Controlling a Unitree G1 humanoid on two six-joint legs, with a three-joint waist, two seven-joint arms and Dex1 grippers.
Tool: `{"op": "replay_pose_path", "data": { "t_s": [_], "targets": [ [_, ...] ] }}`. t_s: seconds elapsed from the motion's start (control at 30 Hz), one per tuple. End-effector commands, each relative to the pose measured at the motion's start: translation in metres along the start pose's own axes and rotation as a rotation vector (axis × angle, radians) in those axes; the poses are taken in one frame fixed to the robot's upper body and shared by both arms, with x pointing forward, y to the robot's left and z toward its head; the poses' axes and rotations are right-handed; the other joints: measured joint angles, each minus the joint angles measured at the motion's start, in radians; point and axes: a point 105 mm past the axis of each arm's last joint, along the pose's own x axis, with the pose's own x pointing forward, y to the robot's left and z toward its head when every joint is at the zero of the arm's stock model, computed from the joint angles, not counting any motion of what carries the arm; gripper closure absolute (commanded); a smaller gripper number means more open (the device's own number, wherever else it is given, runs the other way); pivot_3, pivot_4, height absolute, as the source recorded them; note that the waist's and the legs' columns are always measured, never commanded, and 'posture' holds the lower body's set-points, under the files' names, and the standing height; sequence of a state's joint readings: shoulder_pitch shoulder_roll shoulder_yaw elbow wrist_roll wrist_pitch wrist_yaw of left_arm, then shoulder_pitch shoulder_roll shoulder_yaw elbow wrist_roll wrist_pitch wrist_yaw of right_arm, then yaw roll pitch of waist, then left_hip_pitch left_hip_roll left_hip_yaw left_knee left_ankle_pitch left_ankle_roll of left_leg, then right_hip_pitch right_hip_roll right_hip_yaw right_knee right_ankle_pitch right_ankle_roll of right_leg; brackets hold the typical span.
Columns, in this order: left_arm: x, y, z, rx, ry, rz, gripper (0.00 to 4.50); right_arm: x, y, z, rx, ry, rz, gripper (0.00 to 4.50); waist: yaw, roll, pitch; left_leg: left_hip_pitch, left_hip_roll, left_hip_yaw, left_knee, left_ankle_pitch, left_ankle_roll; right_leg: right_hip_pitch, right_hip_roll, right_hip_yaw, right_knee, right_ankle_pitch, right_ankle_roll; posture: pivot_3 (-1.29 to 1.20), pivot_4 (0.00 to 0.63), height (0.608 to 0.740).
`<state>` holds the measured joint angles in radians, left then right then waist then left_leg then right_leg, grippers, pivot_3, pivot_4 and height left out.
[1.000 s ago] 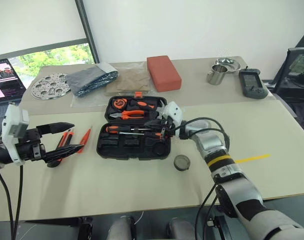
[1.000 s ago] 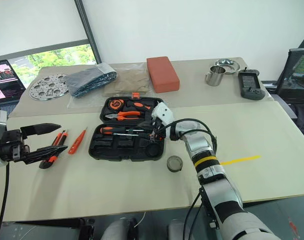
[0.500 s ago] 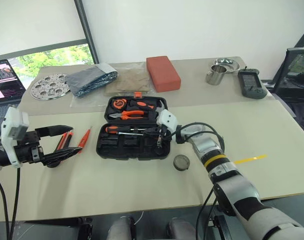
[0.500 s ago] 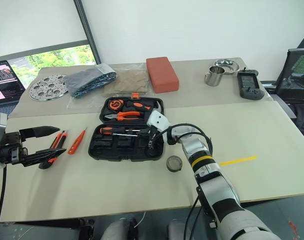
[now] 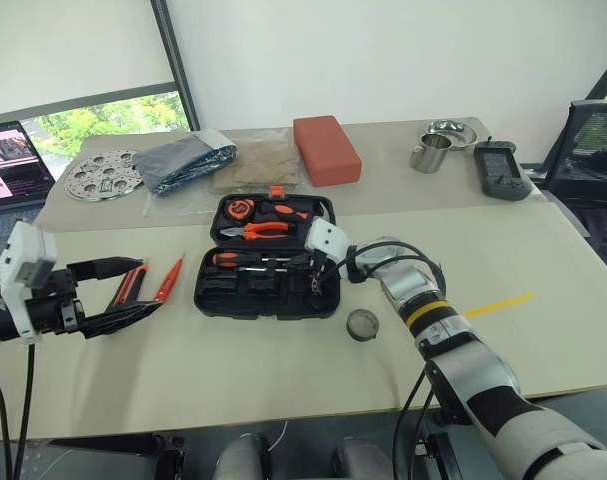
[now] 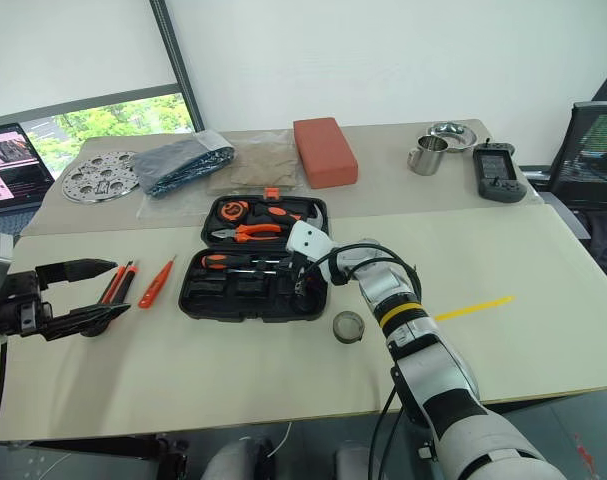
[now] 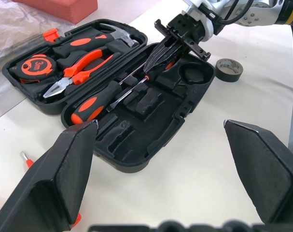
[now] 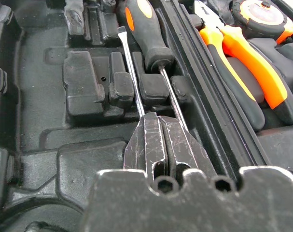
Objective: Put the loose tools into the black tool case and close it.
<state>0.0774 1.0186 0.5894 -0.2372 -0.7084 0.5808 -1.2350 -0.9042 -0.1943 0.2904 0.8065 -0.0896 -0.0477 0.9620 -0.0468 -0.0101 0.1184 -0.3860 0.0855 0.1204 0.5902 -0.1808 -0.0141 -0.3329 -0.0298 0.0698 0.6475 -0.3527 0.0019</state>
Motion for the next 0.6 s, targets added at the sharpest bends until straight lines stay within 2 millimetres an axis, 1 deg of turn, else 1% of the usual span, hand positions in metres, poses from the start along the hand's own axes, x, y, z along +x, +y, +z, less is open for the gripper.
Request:
{"op": "replay_pose_path", "data": {
  "t_s": [0.03, 0.13, 0.17, 0.23, 0.27, 0.3, 0.37, 0.47, 0.53, 0.57, 0.6],
  "targets": [
    [-0.005, -0.001, 0.013, 0.05, -0.029, 0.022, 0.0, -0.004, 0.006, -0.001, 0.058, -0.036, 0.031, 4.48, 0.0, 0.0, 0.0, -0.001, 0.0, 0.0, 0.0, 0.0, 0.0, 0.0, 0.0, 0.0, 0.0, 0.0, 0.0, 0.0, 0.15, 0.74],
    [-0.006, -0.001, 0.012, 0.048, -0.031, 0.026, 0.0, -0.011, 0.005, 0.013, 0.045, -0.116, 0.034, 4.48, 0.001, 0.0, 0.0, -0.003, 0.0, 0.0, 0.0, 0.0, 0.0, -0.001, 0.0, 0.0, 0.0, 0.0, 0.0, 0.0, 0.15, 0.74],
    [-0.006, -0.001, 0.012, 0.048, -0.032, 0.028, 0.0, -0.014, 0.004, 0.022, 0.036, -0.172, 0.032, 4.48, 0.001, 0.0, 0.0, -0.003, 0.0, 0.0, -0.001, 0.0, 0.0, -0.001, 0.0, 0.0, 0.0, 0.0, 0.0, 0.0, 0.15, 0.74],
    [-0.005, -0.001, 0.013, 0.049, -0.041, 0.028, 0.0, -0.027, -0.004, 0.042, 0.053, -0.291, -0.007, 3.91, 0.002, 0.0, 0.001, -0.004, 0.0, 0.0, -0.001, 0.0, 0.0, -0.002, 0.0, 0.0, 0.0, 0.0, 0.0, 0.0, 0.15, 0.74],
    [-0.005, -0.001, 0.014, 0.05, -0.045, 0.028, 0.0, -0.034, -0.006, 0.048, 0.057, -0.33, -0.014, 3.73, 0.002, 0.0, 0.001, -0.005, 0.0, 0.0, -0.001, 0.0, 0.0, -0.003, 0.0, 0.0, 0.0, 0.0, 0.0, 0.0, 0.15, 0.74],
    [-0.004, -0.001, 0.014, 0.051, -0.047, 0.027, 0.0, -0.039, -0.008, 0.051, 0.057, -0.35, -0.025, 3.47, 0.001, 0.0, 0.001, -0.006, 0.0, 0.0, -0.001, 0.0, 0.0, -0.003, 0.0, 0.0, 0.0, 0.0, 0.0, 0.0, 0.15, 0.74],
    [-0.004, -0.001, 0.014, 0.051, -0.046, 0.027, 0.0, -0.049, -0.011, 0.055, 0.063, -0.381, -0.046, 2.73, 0.001, 0.0, 0.001, -0.006, 0.0, 0.0, -0.001, 0.0, 0.0, -0.003, 0.001, 0.0, -0.001, 0.0, 0.0, 0.0, 0.15, 0.74],
    [-0.003, 0.001, 0.014, 0.053, -0.044, 0.027, 0.0, -0.061, -0.012, 0.058, 0.06, -0.4, -0.064, 1.77, 0.002, 0.0, 0.001, -0.005, 0.0, 0.0, -0.001, 0.0, 0.0, -0.002, 0.001, 0.0, -0.001, 0.0, 0.0, 0.0, 0.15, 0.74],
    [-0.002, 0.003, 0.014, 0.054, -0.045, 0.028, 0.0, -0.068, -0.011, 0.06, 0.066, -0.412, -0.062, 0.92, 0.002, 0.0, 0.001, -0.005, 0.0, 0.0, -0.001, 0.0, 0.0, -0.002, 0.001, 0.0, -0.001, 0.0, 0.0, 0.0, 0.15, 0.74],
    [-0.002, 0.003, 0.014, 0.054, -0.046, 0.029, 0.0, -0.072, -0.01, 0.061, 0.069, -0.419, -0.058, 0.71, 0.002, 0.0, 0.002, -0.005, 0.0, 0.0, -0.001, 0.0, 0.0, -0.002, 0.0, 0.0, -0.001, 0.0, 0.0, 0.0, 0.15, 0.74],
    [-0.001, 0.004, 0.014, 0.054, -0.047, 0.029, 0.0, -0.075, -0.008, 0.062, 0.071, -0.424, -0.054, 0.25, 0.002, 0.0, 0.002, -0.005, 0.0, 0.0, -0.001, 0.0, 0.0, -0.003, 0.0, 0.0, -0.001, 0.0, 0.0, 0.0, 0.15, 0.74]
  ]
}}
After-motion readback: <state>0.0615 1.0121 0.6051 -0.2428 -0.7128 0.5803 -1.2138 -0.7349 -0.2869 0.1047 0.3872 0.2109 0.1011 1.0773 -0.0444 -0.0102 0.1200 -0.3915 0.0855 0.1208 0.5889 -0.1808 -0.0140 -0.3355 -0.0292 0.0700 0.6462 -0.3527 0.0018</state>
